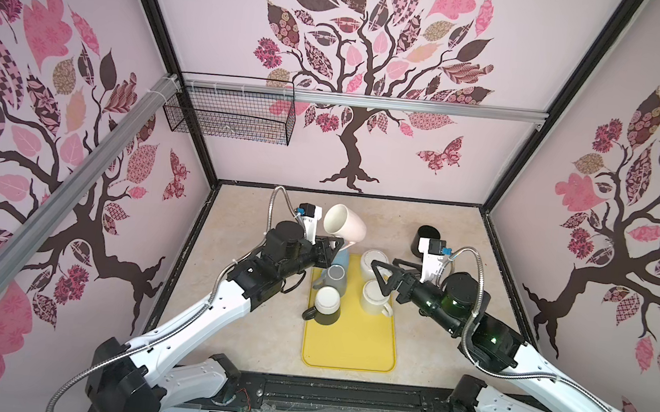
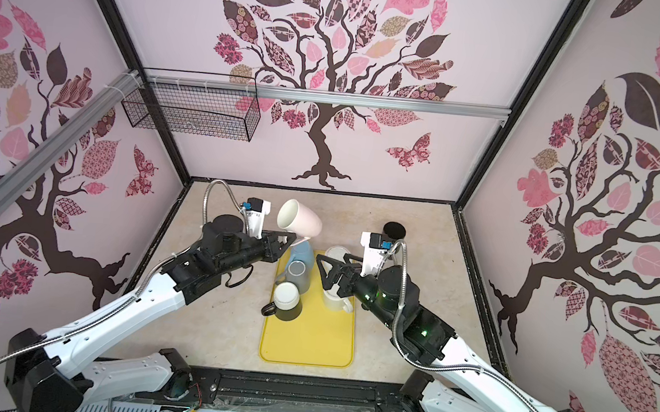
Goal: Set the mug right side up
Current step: 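Carry the pink mug upright with the left gripper while the right withdraws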
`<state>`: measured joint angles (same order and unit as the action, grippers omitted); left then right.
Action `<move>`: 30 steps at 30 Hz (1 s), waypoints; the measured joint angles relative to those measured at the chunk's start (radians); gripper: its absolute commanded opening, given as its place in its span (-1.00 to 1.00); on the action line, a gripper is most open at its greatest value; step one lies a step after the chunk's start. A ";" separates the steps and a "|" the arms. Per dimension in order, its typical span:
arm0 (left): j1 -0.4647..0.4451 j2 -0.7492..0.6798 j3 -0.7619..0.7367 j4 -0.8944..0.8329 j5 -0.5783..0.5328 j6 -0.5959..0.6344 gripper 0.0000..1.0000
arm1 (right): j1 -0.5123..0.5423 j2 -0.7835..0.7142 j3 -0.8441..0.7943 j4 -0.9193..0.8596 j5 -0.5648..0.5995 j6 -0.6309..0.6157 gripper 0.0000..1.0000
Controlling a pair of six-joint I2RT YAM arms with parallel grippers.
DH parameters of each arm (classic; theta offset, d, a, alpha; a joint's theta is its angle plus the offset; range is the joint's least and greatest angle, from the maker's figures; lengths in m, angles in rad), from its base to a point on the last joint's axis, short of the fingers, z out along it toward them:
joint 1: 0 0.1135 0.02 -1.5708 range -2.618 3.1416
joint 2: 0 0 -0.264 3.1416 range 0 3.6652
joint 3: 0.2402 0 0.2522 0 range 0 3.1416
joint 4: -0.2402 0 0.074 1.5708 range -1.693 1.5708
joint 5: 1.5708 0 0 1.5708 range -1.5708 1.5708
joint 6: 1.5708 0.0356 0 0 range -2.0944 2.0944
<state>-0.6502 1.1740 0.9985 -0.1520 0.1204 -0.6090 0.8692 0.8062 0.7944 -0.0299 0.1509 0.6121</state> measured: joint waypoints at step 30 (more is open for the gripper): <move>-0.136 0.882 0.934 -0.468 -0.224 0.281 -1.00 | -0.116 -0.090 0.115 -0.340 0.454 -0.090 0.99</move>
<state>-0.7860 2.0556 1.9327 -0.6197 -0.1036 -0.3279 0.7536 0.7158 0.9096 -0.3698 0.6048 0.5224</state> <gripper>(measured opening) 0.161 0.997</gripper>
